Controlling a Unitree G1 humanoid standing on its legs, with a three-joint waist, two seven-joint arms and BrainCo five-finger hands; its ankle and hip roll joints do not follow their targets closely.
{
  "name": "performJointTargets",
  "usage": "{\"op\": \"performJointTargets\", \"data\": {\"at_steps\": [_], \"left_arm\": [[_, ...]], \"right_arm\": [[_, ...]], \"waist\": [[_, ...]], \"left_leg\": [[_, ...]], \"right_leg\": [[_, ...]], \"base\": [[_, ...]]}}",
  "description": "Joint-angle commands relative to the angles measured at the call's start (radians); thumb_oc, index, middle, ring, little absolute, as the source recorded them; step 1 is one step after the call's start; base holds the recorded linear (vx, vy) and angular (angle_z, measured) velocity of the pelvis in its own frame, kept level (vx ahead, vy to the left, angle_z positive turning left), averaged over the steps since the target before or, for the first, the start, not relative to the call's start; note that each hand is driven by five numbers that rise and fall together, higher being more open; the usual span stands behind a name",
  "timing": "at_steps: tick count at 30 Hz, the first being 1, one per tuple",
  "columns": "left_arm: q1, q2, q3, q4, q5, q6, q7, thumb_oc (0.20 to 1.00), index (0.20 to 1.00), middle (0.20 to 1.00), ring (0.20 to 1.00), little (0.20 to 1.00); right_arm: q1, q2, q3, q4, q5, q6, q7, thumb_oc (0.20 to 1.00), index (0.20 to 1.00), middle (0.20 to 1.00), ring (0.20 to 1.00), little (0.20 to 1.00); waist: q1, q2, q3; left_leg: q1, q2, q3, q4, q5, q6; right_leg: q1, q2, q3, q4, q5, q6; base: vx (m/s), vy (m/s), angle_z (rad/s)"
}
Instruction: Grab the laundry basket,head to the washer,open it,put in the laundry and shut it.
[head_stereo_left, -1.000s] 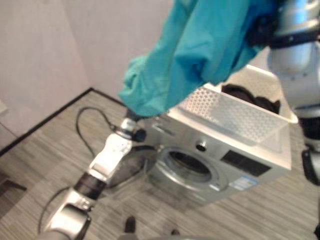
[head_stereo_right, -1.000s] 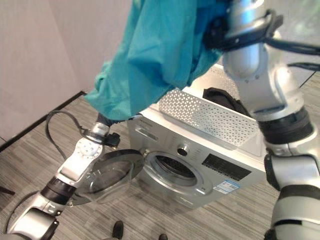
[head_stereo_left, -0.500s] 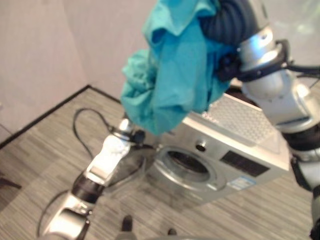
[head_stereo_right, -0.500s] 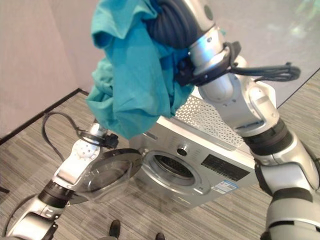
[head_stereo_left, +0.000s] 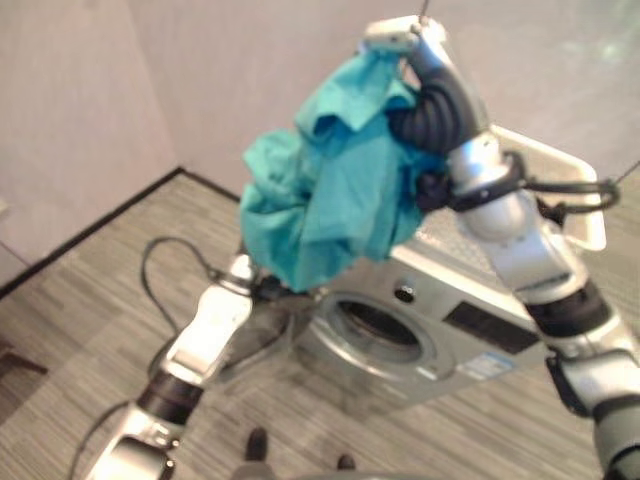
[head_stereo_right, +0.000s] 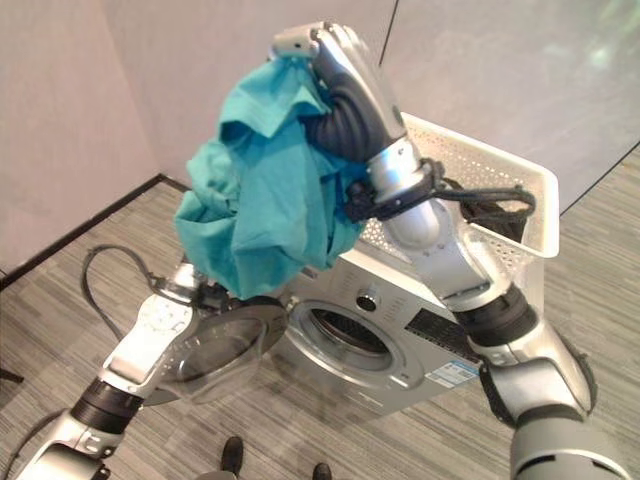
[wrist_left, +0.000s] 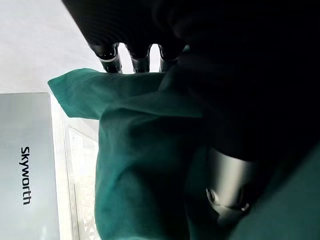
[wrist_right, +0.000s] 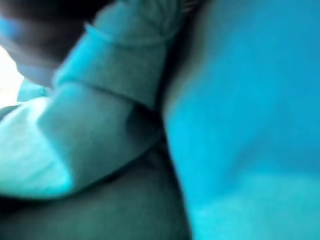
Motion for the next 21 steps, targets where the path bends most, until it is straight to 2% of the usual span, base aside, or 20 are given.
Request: {"op": "performJointTargets", "data": {"at_steps": [1, 2, 3, 5, 7, 12, 21], "left_arm": [[-0.079, -0.028, -0.023, -0.039, -0.042, -0.055, -0.003, 1.0, 1.0, 1.0, 1.0, 1.0], [-0.08, -0.03, -0.027, -0.039, -0.045, -0.054, -0.003, 1.0, 1.0, 1.0, 1.0, 1.0], [-0.082, -0.033, -0.033, -0.037, -0.049, -0.053, -0.004, 0.746, 0.746, 0.746, 0.746, 0.746], [-0.09, -0.039, -0.042, -0.029, -0.056, -0.052, 0.001, 0.398, 0.398, 0.398, 0.398, 0.398], [-0.089, -0.043, -0.04, -0.03, -0.061, -0.052, 0.004, 0.2, 0.2, 0.2, 0.2, 0.2], [-0.085, -0.052, -0.038, -0.032, -0.063, -0.056, 0.028, 0.2, 0.2, 0.2, 0.2, 0.2], [-0.055, -0.048, -0.004, -0.043, -0.037, -0.076, 0.044, 0.2, 0.2, 0.2, 0.2, 0.2]], "right_arm": [[-0.02, 0.053, -0.038, -0.057, 0.06, -0.012, -0.029, 0.2, 0.2, 0.2, 0.2, 0.2], [-0.012, 0.063, -0.036, -0.062, 0.066, -0.014, -0.026, 0.2, 0.2, 0.2, 0.2, 0.2], [0.001, 0.076, -0.033, -0.069, 0.073, -0.016, -0.024, 0.2, 0.2, 0.2, 0.2, 0.2], [0.04, 0.111, -0.031, -0.083, 0.095, -0.018, -0.019, 0.2, 0.2, 0.2, 0.2, 0.2], [0.068, 0.131, -0.027, -0.094, 0.111, -0.024, -0.016, 0.2, 0.2, 0.2, 0.2, 0.2], [0.138, 0.186, 0.002, -0.107, 0.159, -0.032, -0.006, 0.2, 0.2, 0.2, 0.2, 0.2], [0.237, 0.205, 0.043, -0.137, 0.206, -0.049, 0.054, 0.2, 0.2, 0.2, 0.2, 0.2]], "waist": [[0.03, 0.022, -0.049], [0.03, 0.021, -0.05], [0.03, 0.019, -0.049], [0.031, 0.016, -0.048], [0.032, 0.015, -0.045], [0.034, 0.014, -0.038], [0.038, 0.017, -0.034]], "left_leg": [[0.061, 0.102, 0.049, 0.013, -0.126, -0.006], [0.06, 0.103, 0.048, 0.013, -0.125, -0.007], [0.059, 0.104, 0.046, 0.013, -0.125, -0.007], [0.057, 0.107, 0.044, 0.013, -0.124, -0.007], [0.056, 0.108, 0.045, 0.013, -0.123, -0.008], [0.053, 0.11, 0.044, 0.013, -0.12, -0.009], [0.05, 0.11, 0.049, 0.013, -0.117, -0.012]], "right_leg": [[-0.051, -0.107, -0.064, 0.017, 0.023, 0.078], [-0.051, -0.106, -0.065, 0.017, 0.022, 0.077], [-0.05, -0.105, -0.065, 0.016, 0.022, 0.076], [-0.051, -0.104, -0.066, 0.016, 0.021, 0.075], [-0.052, -0.103, -0.067, 0.016, 0.021, 0.075], [-0.055, -0.102, -0.07, 0.016, 0.023, 0.074], [-0.057, -0.107, -0.077, 0.02, 0.024, 0.076]], "base": [[0.0, 0.0, 0.0], [0.0, 0.0, 0.0], [0.0, 0.0, 0.0], [-0.01, -0.009, 0.04], [-0.01, -0.003, 0.02], [0.0, 0.0, 0.0], [0.0, 0.0, 0.0]]}}
